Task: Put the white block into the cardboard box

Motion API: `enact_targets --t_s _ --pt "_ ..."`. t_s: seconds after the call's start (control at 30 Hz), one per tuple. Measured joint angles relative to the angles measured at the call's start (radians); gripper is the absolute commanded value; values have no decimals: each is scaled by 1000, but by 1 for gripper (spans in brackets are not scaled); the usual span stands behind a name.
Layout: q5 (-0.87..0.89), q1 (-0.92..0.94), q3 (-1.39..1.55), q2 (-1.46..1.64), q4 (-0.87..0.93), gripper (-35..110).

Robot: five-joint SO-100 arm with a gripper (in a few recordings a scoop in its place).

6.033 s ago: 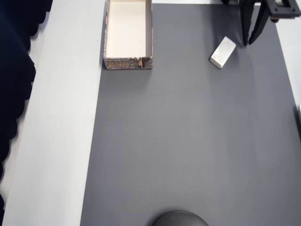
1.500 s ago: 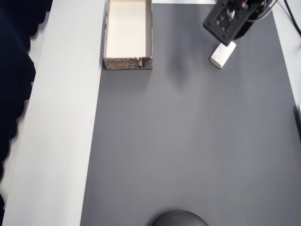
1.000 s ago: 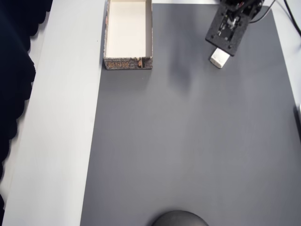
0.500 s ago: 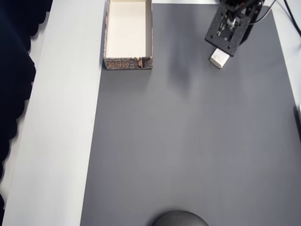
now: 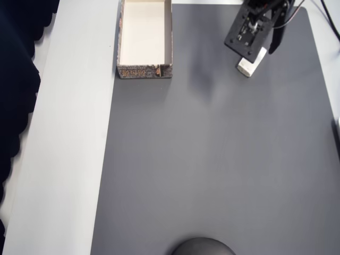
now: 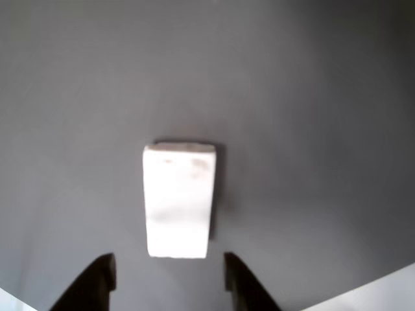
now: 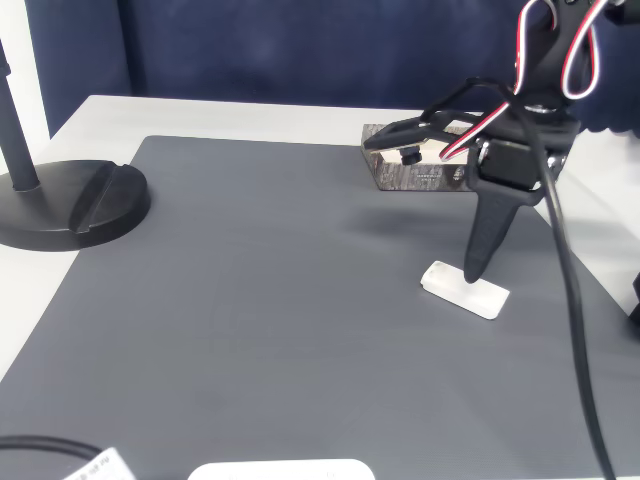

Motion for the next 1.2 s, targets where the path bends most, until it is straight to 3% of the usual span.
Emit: enact_targets --t_s 1.2 --pt "-8 0 0 -133 -97 22"
